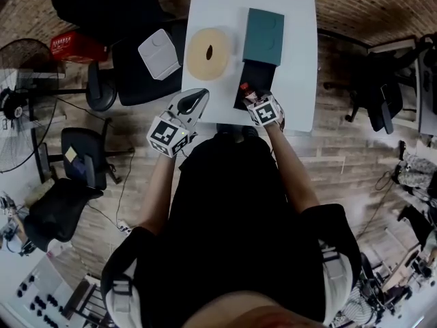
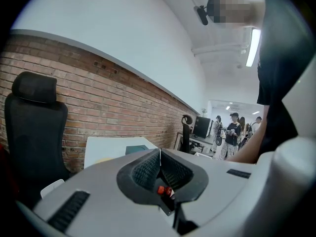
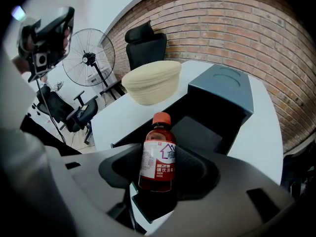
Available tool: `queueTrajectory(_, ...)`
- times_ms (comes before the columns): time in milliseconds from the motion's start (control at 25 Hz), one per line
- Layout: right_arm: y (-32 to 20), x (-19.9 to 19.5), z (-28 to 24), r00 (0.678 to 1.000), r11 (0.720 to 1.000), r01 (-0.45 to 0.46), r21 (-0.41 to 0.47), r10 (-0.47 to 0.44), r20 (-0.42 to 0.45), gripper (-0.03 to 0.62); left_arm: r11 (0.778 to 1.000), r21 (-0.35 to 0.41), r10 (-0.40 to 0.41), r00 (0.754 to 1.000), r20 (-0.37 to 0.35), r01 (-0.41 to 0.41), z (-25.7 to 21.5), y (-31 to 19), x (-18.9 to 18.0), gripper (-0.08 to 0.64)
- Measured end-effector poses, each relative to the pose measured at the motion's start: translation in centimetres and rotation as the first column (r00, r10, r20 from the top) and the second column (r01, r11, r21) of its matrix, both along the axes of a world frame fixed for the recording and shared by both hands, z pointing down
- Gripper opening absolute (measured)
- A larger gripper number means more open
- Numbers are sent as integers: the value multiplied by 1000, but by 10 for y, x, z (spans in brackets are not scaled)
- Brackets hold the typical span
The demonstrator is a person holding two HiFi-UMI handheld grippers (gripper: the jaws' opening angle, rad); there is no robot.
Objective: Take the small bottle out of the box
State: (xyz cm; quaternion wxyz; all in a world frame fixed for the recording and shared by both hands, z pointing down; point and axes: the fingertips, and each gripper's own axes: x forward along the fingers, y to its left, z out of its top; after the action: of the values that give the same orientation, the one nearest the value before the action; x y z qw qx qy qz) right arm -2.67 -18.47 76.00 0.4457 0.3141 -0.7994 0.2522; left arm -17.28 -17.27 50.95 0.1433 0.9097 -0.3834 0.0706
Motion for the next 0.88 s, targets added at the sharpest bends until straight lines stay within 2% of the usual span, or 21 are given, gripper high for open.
queueTrajectory(600, -10, 12, -51, 980, 995, -6, 95, -14, 198, 212, 999, 18, -27, 1000, -7, 27, -13, -1, 30, 21)
queueTrajectory(880, -12, 12, -82, 965, 988, 32, 148, -70, 253, 212, 998, 23, -61, 998, -12, 61, -19, 3, 38, 21)
